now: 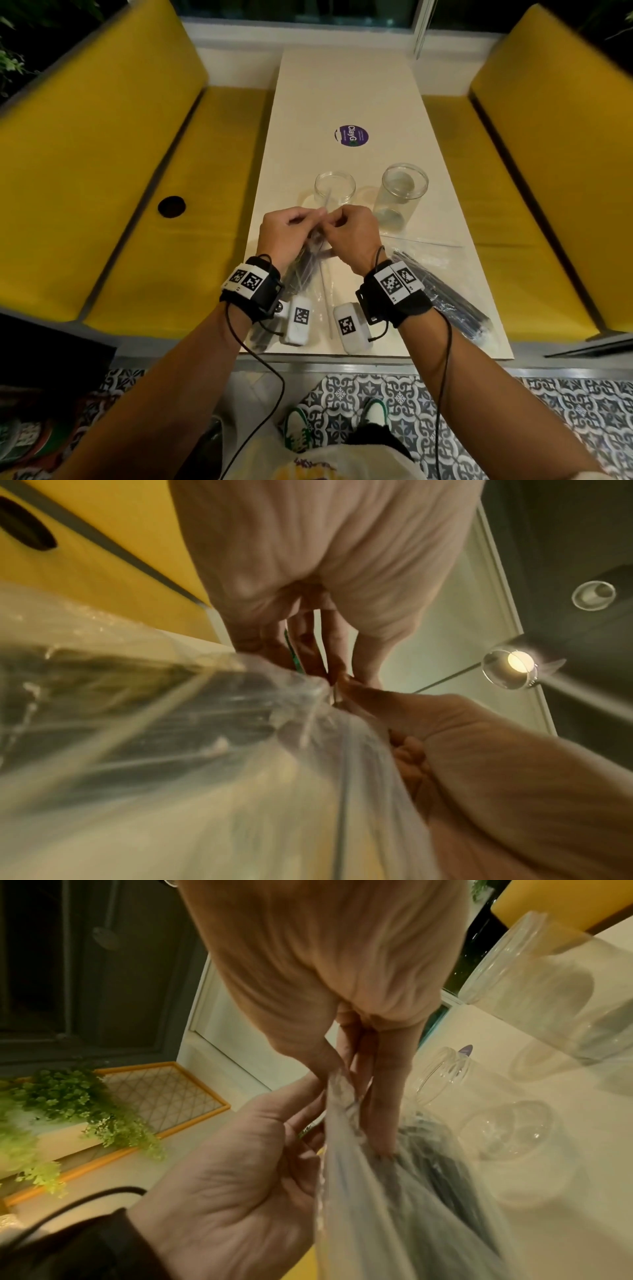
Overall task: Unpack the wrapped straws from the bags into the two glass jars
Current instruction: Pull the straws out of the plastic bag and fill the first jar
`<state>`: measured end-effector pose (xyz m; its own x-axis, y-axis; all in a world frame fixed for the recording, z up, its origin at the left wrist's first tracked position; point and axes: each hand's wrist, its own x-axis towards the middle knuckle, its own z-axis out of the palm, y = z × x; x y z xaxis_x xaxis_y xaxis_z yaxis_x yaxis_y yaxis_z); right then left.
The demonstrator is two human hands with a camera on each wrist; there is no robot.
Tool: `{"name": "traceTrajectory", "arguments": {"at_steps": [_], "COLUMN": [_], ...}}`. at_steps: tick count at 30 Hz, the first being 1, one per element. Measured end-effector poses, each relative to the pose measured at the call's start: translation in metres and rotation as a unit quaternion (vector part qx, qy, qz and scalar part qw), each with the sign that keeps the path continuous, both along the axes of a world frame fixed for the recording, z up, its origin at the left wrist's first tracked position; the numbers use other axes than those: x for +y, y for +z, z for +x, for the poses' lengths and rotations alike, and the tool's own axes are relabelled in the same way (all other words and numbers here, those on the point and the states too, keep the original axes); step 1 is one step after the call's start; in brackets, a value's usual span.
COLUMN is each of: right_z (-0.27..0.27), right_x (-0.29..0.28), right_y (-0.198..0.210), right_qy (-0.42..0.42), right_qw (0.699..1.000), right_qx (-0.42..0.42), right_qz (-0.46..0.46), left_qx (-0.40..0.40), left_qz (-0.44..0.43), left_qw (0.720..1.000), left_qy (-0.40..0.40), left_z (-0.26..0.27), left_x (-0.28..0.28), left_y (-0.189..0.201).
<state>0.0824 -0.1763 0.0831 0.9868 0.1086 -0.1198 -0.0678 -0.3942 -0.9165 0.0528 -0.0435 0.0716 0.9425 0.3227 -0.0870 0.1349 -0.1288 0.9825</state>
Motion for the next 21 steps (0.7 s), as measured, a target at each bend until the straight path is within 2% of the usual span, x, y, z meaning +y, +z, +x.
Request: {"name": "traceTrajectory", "arguments": {"at_steps": [5,8,10,12,16,18,19,21], "right_z": [-0.002,0.001,0.004,0.005,0.007,0.011,0.014,0.022], "right_x": [-0.007,-0.010,-0.012,-0.014,-0.019,-0.024,-0.027,-0.035], "right_y": [0.008,0.014,0.018,0.021,0.027,0.027,0.024,0.017], "right_qy": [0.023,0.021,0.019,0.035,0.059,0.059,0.043,-0.003], "right_qw": [1.000,0.997,0.996,0.998,0.998,0.997,0.998,1.000], "right_qx": [0.012,0.053,0.065,0.053,-0.015,-0.040,-0.039,-0.012], "right_qz": [0.000,0.055,0.059,0.026,-0.016,-0.012,-0.007,0.028], "left_qx": [0.036,0.055,0.049,0.036,-0.002,-0.015,-0.011,0.008], "left_qz": [-0.097,-0.135,-0.119,-0.073,0.027,0.039,0.006,-0.157], "left_qw": [0.994,0.988,0.989,0.994,0.996,0.995,0.994,0.977], "left_qy": [0.019,0.057,0.070,0.076,0.088,0.095,0.111,0.142], "left_z": [0.002,0.004,0.005,0.008,0.013,0.012,0.010,0.010], "left_x": [-0.008,-0.015,-0.023,-0.031,-0.045,-0.051,-0.053,-0.056], "left_y": [0.003,0.007,0.008,0.008,0.010,0.009,0.010,0.014]}}
